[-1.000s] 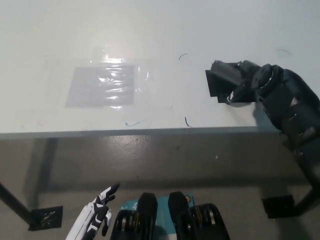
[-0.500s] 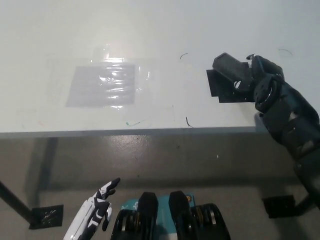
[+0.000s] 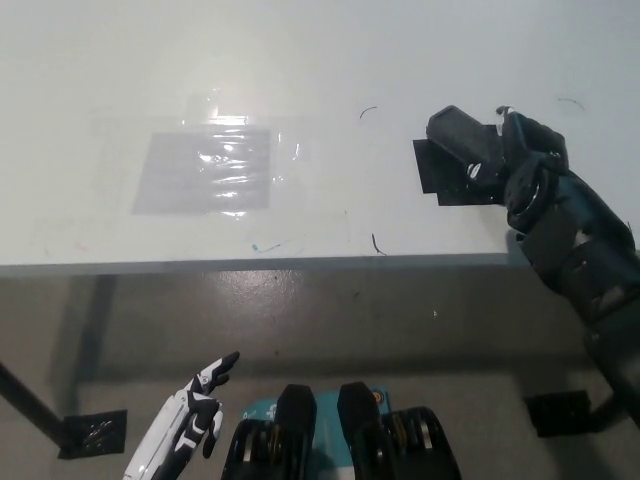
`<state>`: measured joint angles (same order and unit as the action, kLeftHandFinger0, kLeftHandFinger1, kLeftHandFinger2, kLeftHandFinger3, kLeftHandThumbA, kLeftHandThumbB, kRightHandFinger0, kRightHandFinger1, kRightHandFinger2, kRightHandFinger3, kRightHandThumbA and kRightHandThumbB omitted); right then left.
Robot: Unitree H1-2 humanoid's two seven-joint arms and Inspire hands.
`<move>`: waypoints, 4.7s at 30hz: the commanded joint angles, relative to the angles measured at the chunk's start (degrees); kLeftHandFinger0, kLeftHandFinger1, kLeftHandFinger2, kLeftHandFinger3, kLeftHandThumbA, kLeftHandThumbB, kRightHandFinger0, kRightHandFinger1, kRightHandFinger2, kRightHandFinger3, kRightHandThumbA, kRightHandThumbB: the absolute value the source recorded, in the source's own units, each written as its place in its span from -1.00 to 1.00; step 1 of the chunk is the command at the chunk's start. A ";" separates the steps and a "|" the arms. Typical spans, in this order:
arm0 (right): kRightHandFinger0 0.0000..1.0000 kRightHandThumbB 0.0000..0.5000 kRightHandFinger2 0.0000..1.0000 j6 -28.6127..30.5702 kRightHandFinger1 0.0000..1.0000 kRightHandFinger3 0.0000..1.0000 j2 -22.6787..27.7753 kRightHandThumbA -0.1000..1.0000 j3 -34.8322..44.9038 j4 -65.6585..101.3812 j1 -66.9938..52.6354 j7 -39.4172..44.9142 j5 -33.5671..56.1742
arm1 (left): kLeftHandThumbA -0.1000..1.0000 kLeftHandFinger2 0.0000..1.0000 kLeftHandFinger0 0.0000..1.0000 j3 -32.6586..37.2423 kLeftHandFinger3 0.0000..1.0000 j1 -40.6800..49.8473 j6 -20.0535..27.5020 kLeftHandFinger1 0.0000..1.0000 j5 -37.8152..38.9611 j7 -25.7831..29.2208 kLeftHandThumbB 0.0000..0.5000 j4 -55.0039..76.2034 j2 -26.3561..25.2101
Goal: A whiteboard eraser is kept on the black marked spot on the table infront of the robot and the robot uses its right hand to swipe it back and forth on the table twice to clean it
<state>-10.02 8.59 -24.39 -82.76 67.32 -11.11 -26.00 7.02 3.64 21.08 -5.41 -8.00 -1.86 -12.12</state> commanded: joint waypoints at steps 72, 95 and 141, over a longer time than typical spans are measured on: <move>-0.70 -0.17 -0.15 2.77 -0.55 0.52 17.07 -0.93 -8.30 5.81 -2.12 5.94 -7.42 | 1.00 1.00 1.00 0.57 1.00 6.52 2.04 1.00 -1.43 -0.79 1.00 0.77 -1.63; -0.99 -0.22 -0.49 2.55 -0.83 0.15 0.39 -1.00 -8.85 3.31 -2.71 4.07 -7.77 | 1.00 1.00 1.00 0.63 1.00 6.98 2.55 1.00 -0.95 -0.24 1.00 -0.16 -0.97; 1.00 1.00 1.00 1.62 1.00 1.00 2.45 0.78 7.63 18.22 -0.52 14.69 4.73 | 1.00 1.00 1.00 -0.16 1.00 6.37 2.19 1.00 -1.48 -0.32 1.00 -0.09 -1.53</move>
<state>-11.60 8.96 -22.30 -73.55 64.50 -3.41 -29.24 7.08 10.08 22.16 -6.78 -8.00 -3.29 -12.96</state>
